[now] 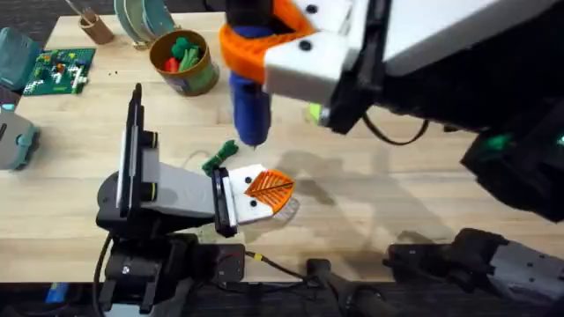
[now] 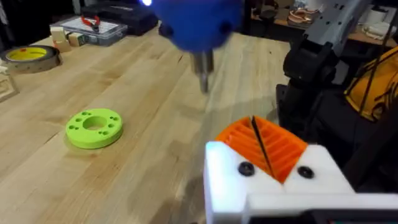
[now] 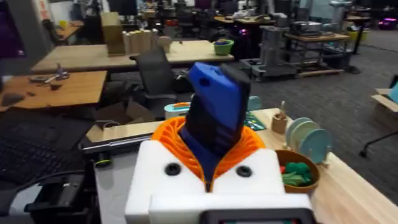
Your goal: Pick up the gripper from the table and insert it into the empty holder that is missing its gripper. Then pick up a screw, insert it into the mounting hole, and use the screwdriver to tighten it. Finally, clean up the table by picking up the vegetable and placing it into the bucket.
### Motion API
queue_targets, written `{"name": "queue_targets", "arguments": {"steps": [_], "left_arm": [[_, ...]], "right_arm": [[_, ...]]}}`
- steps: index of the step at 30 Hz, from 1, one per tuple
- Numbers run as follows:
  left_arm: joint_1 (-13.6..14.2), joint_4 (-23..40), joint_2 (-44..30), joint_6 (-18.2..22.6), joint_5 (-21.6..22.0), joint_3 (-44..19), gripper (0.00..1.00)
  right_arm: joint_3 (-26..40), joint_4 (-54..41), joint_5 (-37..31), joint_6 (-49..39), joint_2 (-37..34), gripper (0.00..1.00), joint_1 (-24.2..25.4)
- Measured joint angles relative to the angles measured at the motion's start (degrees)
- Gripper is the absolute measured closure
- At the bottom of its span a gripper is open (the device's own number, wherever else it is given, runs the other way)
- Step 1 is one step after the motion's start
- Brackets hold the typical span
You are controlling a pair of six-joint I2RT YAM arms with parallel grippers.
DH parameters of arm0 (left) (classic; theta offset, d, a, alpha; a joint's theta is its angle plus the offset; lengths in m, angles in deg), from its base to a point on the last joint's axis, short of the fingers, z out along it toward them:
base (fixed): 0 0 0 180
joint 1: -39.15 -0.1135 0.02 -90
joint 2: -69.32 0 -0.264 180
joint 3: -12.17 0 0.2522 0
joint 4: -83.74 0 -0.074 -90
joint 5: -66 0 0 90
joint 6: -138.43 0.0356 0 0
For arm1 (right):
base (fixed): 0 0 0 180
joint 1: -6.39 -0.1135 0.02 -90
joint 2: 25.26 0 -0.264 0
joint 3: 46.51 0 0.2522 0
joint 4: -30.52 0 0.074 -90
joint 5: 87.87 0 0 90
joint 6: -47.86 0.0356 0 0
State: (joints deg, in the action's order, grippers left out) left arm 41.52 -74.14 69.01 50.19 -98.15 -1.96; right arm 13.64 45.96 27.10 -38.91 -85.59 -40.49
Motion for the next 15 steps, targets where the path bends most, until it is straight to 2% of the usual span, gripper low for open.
{"name": "queue_targets", "arguments": {"steps": [8, 15], "left_arm": [[0.00, 0.00, 0.00, 0.00, 0.00, 0.00, 0.985], [0.00, 0.00, 0.01, 0.00, 0.00, 0.00, 0.985]], "right_arm": [[0.00, 0.37, 0.43, 0.02, -2.00, 0.991, -3.44], [0.00, -0.19, 2.51, 0.01, -1.98, 0.991, -3.94]]}}
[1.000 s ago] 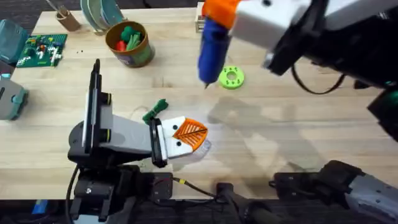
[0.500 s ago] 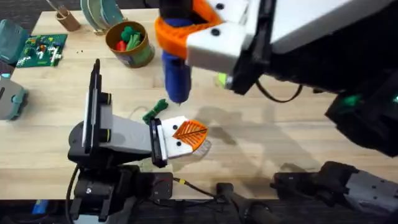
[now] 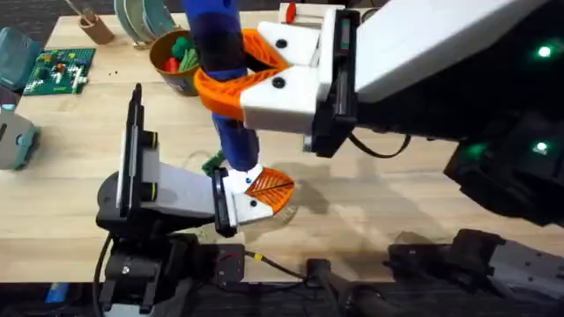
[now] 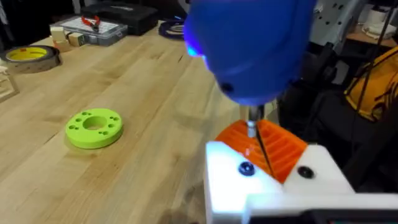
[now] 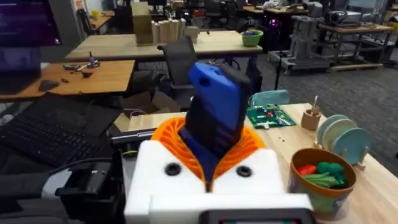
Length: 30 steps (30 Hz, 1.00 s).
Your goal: Pick up the gripper from the table and insert it into the empty holder that is missing its gripper. Then pick up a screw, insert it into the mounting hole, and use the screwdriver to tighten it. Finally, clean up the table by picking up the vegetable and placing it into the bucket.
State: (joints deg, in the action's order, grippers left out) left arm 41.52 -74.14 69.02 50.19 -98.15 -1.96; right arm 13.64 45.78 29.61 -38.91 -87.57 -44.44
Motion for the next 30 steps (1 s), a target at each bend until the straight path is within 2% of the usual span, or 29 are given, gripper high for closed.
{"name": "queue_targets", "arguments": {"steps": [30], "left_arm": [[0.00, -0.02, 0.01, 0.00, 0.02, 0.00, 0.985]], "right_arm": [[0.00, -0.79, 0.68, 0.01, -2.05, 0.991, 0.00]]}}
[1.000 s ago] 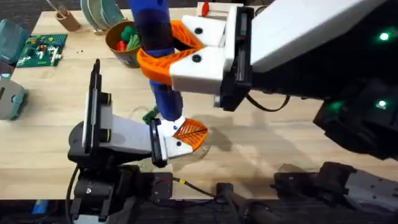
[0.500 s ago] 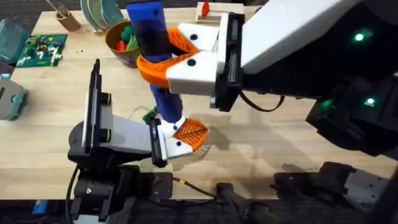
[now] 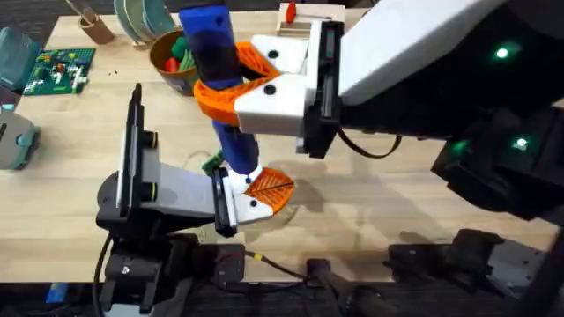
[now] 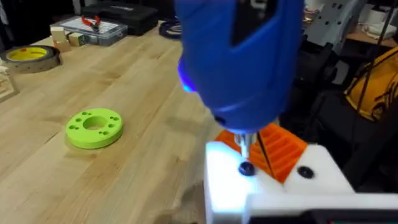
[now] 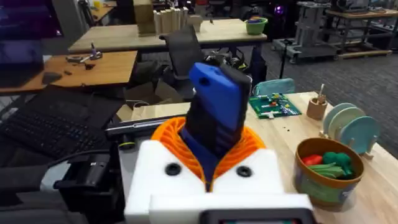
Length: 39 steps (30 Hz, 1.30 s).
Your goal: Pick up the gripper from the table and insert it into the empty holder that is missing its gripper. Then pick up a screw, insert it into the mounting hole, and use the screwdriver to tighten it. Finally, clean up the table by picking up the vegetable and placing it into the bucket.
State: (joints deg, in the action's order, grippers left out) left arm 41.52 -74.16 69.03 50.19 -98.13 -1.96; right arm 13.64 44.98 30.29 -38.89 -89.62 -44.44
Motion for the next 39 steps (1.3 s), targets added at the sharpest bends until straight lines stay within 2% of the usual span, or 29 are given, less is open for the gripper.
{"name": "queue_targets", "arguments": {"steps": [39], "left_arm": [[0.00, 0.00, 0.00, 0.00, 0.00, 0.00, 0.985]], "right_arm": [[0.00, 0.04, 0.05, 0.26, -1.04, 0.991, -0.63]]}}
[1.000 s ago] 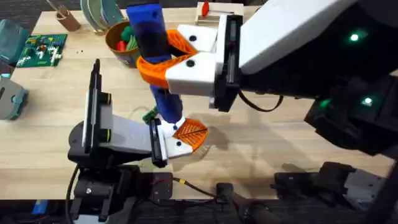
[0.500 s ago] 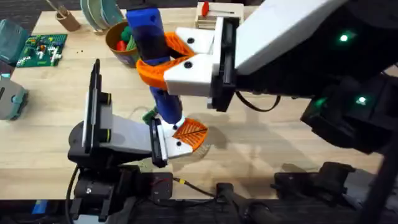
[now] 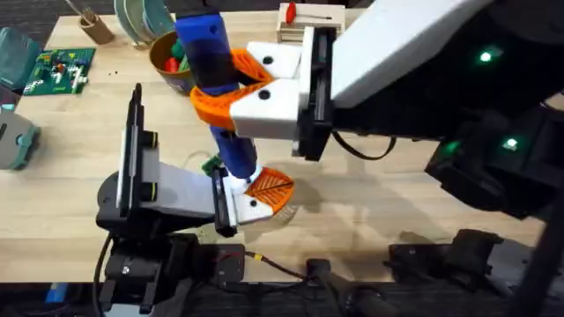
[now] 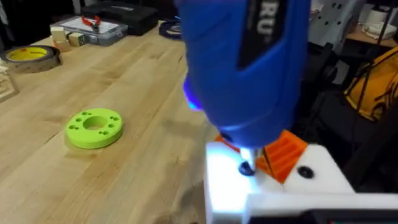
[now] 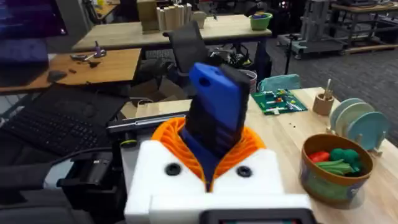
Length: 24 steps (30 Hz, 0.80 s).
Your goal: Pick up the gripper from the table and insert it into the empty holder that is missing its gripper. Then pick up a screw, insert it into the mounting hole, and use the screwdriver to tighten it. Finally, clean up the table by picking up the vegetable and placing it into the bucket.
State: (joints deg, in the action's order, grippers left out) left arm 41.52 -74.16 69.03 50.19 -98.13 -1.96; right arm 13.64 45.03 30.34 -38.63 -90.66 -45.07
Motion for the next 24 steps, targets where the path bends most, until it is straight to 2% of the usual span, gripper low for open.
{"name": "queue_targets", "arguments": {"steps": [24], "left_arm": [[0.00, 0.00, 0.00, 0.00, 0.02, 0.00, 0.985]], "right_arm": [[0.00, 1.31, -0.02, -0.50, -0.29, 0.991, -0.02]]}}
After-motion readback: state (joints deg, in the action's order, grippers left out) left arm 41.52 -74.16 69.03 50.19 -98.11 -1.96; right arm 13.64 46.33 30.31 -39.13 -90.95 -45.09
